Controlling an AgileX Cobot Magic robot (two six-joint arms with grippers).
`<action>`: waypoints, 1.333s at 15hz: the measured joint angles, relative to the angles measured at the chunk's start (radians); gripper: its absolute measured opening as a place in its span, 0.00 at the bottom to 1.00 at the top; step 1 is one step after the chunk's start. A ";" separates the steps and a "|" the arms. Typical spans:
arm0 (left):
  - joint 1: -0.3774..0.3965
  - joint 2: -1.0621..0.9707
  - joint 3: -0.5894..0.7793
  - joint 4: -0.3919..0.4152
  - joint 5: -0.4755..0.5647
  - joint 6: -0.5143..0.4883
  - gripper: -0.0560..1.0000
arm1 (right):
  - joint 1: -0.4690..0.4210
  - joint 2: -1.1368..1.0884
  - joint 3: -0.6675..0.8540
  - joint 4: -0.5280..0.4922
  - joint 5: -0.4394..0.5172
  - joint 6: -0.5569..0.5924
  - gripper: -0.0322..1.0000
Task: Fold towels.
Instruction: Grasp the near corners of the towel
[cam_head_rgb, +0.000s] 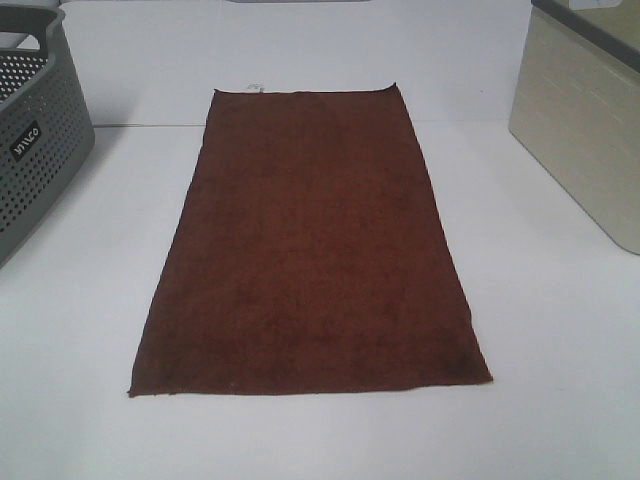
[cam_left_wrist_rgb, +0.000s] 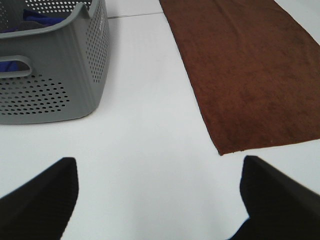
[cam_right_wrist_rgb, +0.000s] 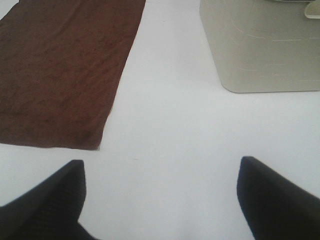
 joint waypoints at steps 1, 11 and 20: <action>0.000 0.000 0.000 0.000 0.000 0.000 0.84 | 0.000 0.000 0.000 0.000 0.000 0.000 0.79; 0.000 0.353 0.042 -0.285 -0.471 -0.086 0.82 | 0.000 0.463 -0.055 0.046 -0.159 0.115 0.77; 0.000 1.143 0.044 -0.894 -0.536 0.472 0.78 | 0.000 1.183 -0.107 0.507 -0.291 -0.284 0.77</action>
